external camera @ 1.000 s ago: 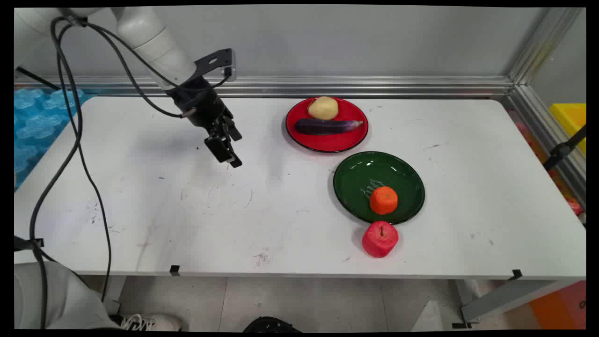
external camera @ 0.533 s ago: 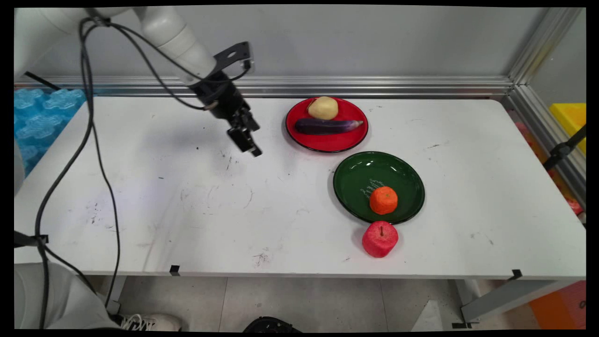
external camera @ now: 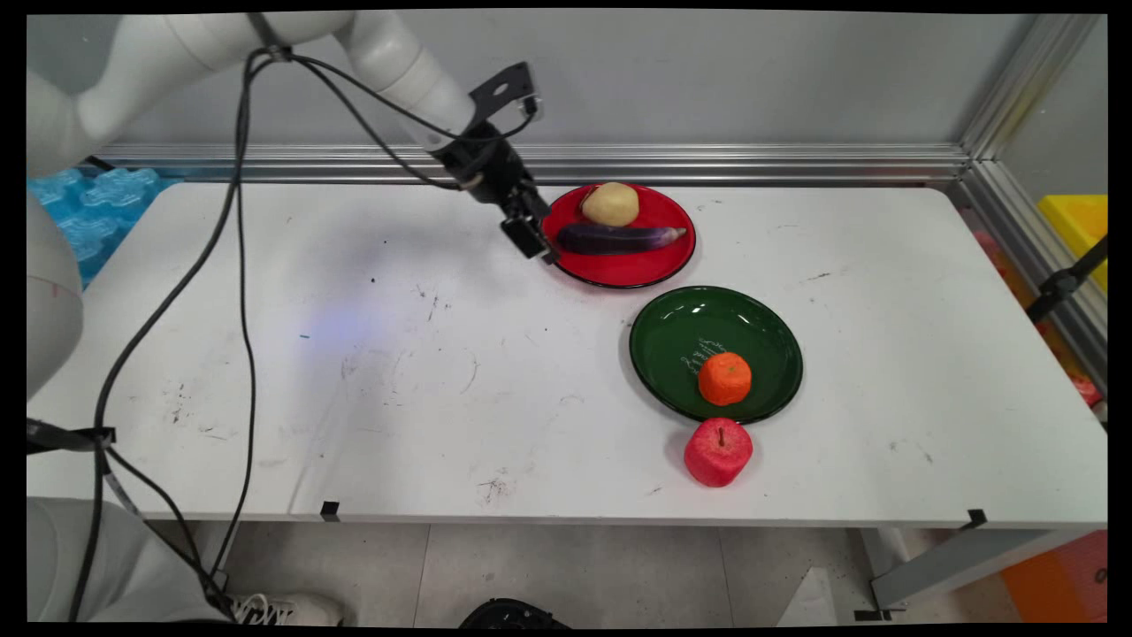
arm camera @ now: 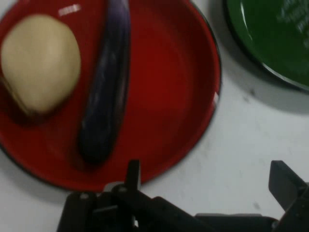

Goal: Pick up the eggplant from the red plate

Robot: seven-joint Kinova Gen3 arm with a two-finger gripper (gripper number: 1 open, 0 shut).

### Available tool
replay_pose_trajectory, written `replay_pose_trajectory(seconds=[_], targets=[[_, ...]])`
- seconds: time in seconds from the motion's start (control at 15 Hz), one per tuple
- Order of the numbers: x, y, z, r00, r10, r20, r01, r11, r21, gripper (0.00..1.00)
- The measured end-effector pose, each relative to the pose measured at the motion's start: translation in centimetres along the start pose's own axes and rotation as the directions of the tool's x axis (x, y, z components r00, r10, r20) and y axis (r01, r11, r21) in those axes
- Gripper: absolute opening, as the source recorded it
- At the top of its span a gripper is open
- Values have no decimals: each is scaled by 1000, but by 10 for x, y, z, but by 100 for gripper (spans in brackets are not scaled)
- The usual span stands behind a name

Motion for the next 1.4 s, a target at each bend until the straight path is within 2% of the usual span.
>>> replay_pose_trajectory(seconds=[0.47,1.0,1.4], targets=[[19,-22,37,997,41,-63,-40,999,14,100],[27,-41,72,990,108,-94,-105,994,30,100],[30,-50,95,979,175,-104,-174,985,17,100]])
